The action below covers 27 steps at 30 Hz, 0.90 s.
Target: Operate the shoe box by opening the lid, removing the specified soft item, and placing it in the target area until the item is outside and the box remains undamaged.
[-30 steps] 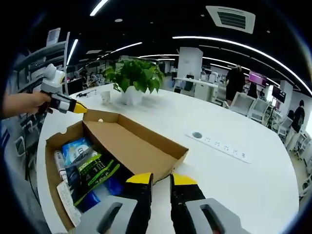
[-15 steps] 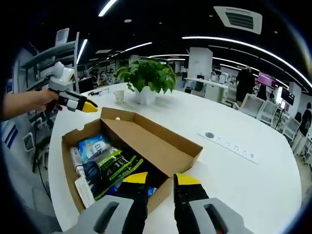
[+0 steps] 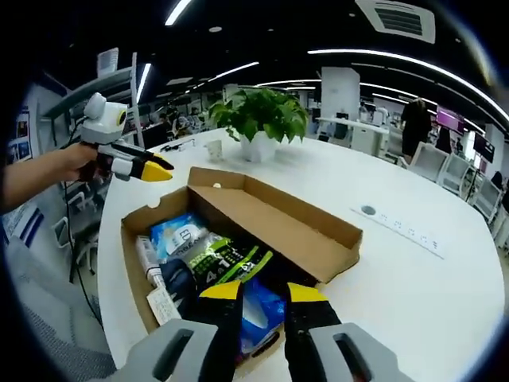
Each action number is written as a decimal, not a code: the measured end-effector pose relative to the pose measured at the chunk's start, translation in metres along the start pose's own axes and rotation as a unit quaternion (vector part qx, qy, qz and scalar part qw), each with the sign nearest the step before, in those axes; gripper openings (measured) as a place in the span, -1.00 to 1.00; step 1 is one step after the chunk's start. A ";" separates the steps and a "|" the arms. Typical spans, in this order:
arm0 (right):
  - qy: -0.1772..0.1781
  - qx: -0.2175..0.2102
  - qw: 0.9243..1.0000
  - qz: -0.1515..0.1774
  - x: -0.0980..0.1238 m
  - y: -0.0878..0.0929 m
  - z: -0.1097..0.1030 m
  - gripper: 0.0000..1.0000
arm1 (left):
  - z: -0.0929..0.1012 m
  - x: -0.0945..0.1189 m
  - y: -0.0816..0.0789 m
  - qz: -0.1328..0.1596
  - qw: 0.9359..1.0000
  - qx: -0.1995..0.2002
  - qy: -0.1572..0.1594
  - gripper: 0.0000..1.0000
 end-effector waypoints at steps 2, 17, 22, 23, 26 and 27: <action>-0.007 0.000 1.000 -0.006 -0.003 0.001 -0.005 -0.66 | 0.004 0.001 0.003 0.000 1.000 0.001 0.003 -0.27; -0.022 -0.002 0.997 -0.075 -0.027 0.013 -0.022 -0.63 | 0.016 0.006 0.014 -0.006 1.000 0.006 0.016 -0.27; -0.029 -0.007 0.995 -0.091 -0.035 0.016 -0.027 -0.64 | 0.015 0.008 0.015 -0.005 1.000 0.008 0.016 -0.27; -0.030 -0.009 0.995 -0.094 -0.036 0.017 -0.028 -0.64 | 0.015 0.009 0.015 -0.005 1.000 0.009 0.016 -0.27; -0.029 -0.021 0.994 -0.099 -0.042 0.019 -0.028 -0.65 | 0.015 0.010 0.015 -0.004 1.000 0.009 0.017 -0.28; -0.030 -0.025 0.994 -0.098 -0.043 0.019 -0.029 -0.66 | 0.016 0.010 0.015 -0.004 1.000 0.008 0.018 -0.28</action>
Point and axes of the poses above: the point that each gripper's makers call its tool centre point, and the gripper's own axes: x roughly backward along the fingers, z roughly to its right, y roughly out of its underside, the point moved 2 cm from there along x, roughly backward along the fingers, and after that the axes turned 1 degree about -z, right-handed, at the moved point
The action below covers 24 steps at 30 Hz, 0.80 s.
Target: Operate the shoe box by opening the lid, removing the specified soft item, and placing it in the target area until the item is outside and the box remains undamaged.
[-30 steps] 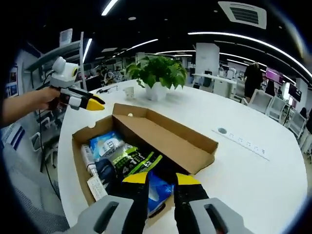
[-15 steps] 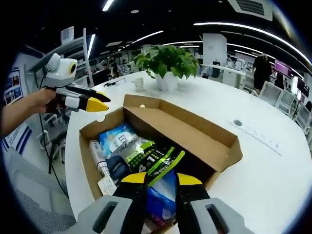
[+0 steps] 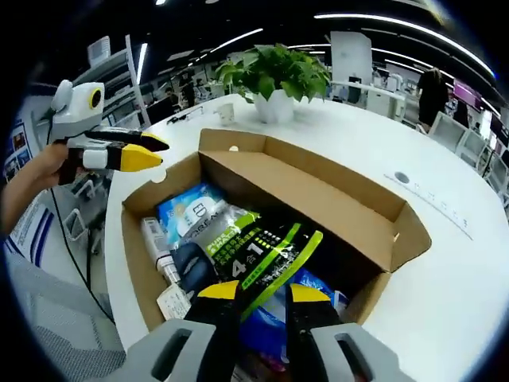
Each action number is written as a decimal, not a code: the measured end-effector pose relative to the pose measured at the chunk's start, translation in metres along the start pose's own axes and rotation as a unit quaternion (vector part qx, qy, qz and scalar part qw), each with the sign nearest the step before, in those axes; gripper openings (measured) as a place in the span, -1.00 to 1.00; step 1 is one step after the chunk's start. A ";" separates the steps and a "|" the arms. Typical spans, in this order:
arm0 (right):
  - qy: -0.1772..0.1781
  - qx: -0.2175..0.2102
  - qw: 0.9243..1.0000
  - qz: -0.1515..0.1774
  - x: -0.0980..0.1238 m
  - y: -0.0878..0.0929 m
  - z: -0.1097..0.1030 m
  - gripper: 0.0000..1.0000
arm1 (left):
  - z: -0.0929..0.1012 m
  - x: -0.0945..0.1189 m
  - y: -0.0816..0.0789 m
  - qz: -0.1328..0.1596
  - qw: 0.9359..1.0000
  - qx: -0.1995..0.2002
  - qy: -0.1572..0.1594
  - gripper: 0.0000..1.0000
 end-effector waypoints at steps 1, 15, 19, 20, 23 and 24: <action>-0.001 -0.004 1.000 0.001 -0.001 0.000 -0.001 -0.67 | 0.000 0.000 0.000 0.000 1.000 0.000 0.000 -0.29; 0.011 0.012 1.000 0.016 0.004 -0.005 -0.002 -1.00 | 0.006 -0.004 0.007 -0.008 1.000 -0.003 0.010 -0.31; 0.014 0.018 1.000 0.016 0.010 -0.005 0.002 -1.00 | 0.011 -0.008 0.007 -0.013 1.000 -0.005 0.016 -0.32; 0.016 0.023 0.999 0.016 0.012 -0.005 0.003 -1.00 | 0.013 -0.010 0.008 -0.015 1.000 -0.005 0.018 -0.32; 0.024 0.039 0.999 0.014 0.015 -0.004 0.006 -1.00 | 0.018 -0.015 0.009 -0.021 0.999 -0.007 0.025 -0.32; 0.026 0.046 0.999 0.013 0.016 -0.004 0.008 -1.00 | 0.021 -0.018 0.010 -0.025 0.999 -0.009 0.029 -0.32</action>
Point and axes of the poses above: the point that each gripper's makers call its tool centre point, and the gripper's own axes: x roughly backward along the fingers, z roughly to its right, y roughly out of its underside, the point moved 2 cm from there along x, roughly backward along the fingers, and after that the axes turned 1 degree about -z, right-handed, at the moved point
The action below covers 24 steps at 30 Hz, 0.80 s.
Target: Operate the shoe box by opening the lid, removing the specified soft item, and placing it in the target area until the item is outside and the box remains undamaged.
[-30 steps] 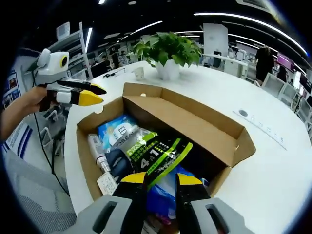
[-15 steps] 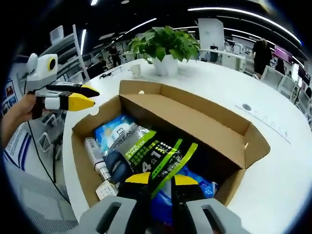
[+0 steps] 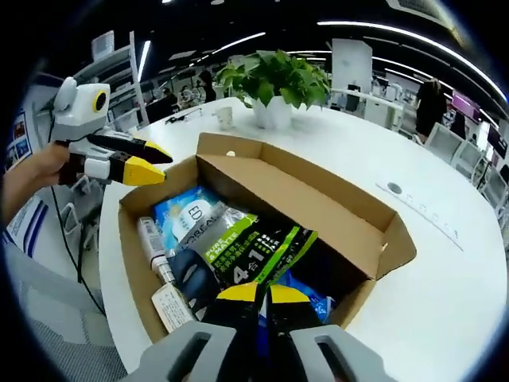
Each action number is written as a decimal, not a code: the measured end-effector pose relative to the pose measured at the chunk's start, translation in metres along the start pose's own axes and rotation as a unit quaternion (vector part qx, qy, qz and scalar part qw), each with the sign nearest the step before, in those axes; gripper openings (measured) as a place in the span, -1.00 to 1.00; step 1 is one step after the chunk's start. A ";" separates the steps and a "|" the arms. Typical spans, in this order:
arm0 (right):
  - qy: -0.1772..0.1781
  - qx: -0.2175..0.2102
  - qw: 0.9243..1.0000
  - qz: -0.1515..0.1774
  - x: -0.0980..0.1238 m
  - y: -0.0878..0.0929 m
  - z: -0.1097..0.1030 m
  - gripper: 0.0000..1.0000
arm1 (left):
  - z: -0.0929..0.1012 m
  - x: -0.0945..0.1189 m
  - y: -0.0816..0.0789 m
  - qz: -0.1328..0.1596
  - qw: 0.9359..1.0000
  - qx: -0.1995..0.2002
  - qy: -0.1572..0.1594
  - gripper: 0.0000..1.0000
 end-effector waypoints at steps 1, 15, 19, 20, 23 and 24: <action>0.002 0.004 1.000 -0.001 0.000 0.000 0.001 -1.00 | 0.002 -0.002 0.001 -0.004 1.000 -0.001 0.002 -0.32; 0.014 0.034 0.999 -0.013 0.000 0.006 0.005 -1.00 | 0.013 -0.028 0.024 -0.056 0.998 0.002 0.028 -0.33; 0.015 0.036 0.999 -0.014 -0.001 0.007 0.006 -1.00 | 0.016 -0.033 0.029 -0.068 0.997 0.003 0.035 -0.37; 0.016 0.036 0.999 -0.015 -0.001 0.007 0.006 -1.00 | 0.018 -0.035 0.031 -0.072 0.997 0.005 0.039 -0.38; 0.016 0.035 0.999 -0.016 -0.002 0.008 0.006 -1.00 | 0.023 -0.039 0.033 -0.079 0.996 0.010 0.047 -0.45; 0.016 0.035 0.999 -0.015 -0.002 0.009 0.006 -1.00 | 0.024 -0.040 0.034 -0.080 0.995 0.011 0.050 -0.47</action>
Point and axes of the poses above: the point that each gripper's makers call its tool centre point, and the gripper's own axes: x roughly backward along the fingers, z roughly to its right, y roughly out of its underside, the point moved 2 cm from there along x, roughly backward along the fingers, and after that the axes turned 1 degree about -z, right-handed, at the moved point
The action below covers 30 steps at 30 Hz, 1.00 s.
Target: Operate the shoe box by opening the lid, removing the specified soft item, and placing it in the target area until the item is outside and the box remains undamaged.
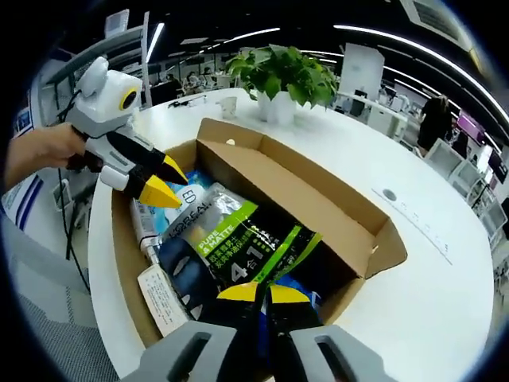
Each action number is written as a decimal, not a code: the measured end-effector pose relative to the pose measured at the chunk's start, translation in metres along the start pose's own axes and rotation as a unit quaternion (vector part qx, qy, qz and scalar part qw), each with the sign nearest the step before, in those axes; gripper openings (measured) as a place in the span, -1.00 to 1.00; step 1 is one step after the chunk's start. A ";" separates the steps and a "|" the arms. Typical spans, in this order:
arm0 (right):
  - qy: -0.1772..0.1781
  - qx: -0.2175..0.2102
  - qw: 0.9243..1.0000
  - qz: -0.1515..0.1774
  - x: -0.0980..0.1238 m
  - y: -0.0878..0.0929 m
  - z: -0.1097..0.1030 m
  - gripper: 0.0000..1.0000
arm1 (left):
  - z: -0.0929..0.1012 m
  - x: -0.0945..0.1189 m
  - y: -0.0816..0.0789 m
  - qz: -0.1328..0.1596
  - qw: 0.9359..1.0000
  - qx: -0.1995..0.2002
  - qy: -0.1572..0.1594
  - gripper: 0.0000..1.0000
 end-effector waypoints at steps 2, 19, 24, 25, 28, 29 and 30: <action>0.000 -0.001 1.000 -0.001 0.000 0.001 0.000 -1.00 | 0.002 -0.004 0.003 -0.006 1.000 0.007 0.007 -0.51; -0.004 -0.023 1.000 0.001 -0.002 0.007 0.001 -1.00 | 0.012 -0.015 0.010 -0.016 0.997 0.055 0.046 -0.90; -0.012 -0.060 0.998 0.009 -0.001 0.004 0.001 -1.00 | 0.011 -0.013 0.008 -0.015 0.998 0.051 0.039 -0.99; -0.014 -0.064 0.998 0.010 0.000 0.003 0.000 -1.00 | 0.011 -0.012 0.007 -0.015 0.998 0.053 0.038 -1.00; -0.018 -0.076 0.997 0.018 0.003 -0.001 -0.001 -1.00 | 0.011 -0.010 0.005 -0.014 0.998 0.053 0.035 -1.00; -0.018 -0.078 0.997 0.020 0.003 -0.002 -0.002 -1.00 | 0.011 -0.009 0.005 -0.015 0.998 0.053 0.034 -1.00; -0.018 -0.079 0.996 0.022 0.004 -0.003 -0.002 -1.00 | 0.011 -0.008 0.005 -0.015 0.998 0.053 0.033 -1.00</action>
Point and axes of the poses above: the point that each gripper's makers call its tool centre point, and the gripper's own axes: x roughly backward along the fingers, z roughly to its right, y roughly out of its underside, the point moved 2 cm from there along x, roughly backward along the fingers, and after that the axes turned 1 degree about -z, right-handed, at the moved point
